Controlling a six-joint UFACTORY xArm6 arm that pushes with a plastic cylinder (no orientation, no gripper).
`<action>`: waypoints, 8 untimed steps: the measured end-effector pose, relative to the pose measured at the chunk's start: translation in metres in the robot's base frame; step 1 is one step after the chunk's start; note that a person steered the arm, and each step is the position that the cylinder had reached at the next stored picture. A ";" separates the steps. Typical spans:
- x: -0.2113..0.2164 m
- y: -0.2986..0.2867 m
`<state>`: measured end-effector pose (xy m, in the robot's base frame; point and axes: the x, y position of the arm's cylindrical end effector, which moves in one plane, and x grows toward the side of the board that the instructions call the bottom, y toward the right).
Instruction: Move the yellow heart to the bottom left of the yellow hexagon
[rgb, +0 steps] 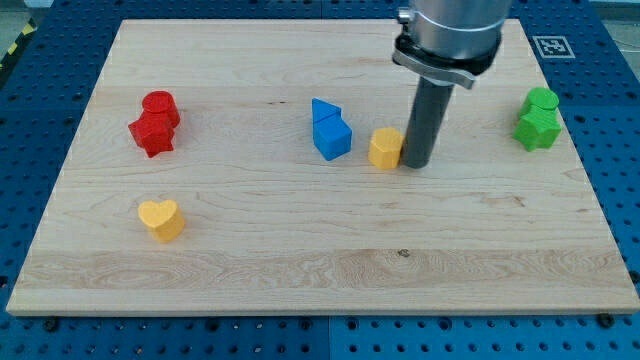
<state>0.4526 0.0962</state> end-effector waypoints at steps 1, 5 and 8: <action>-0.001 -0.020; 0.050 -0.004; 0.045 -0.163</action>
<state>0.4971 -0.0668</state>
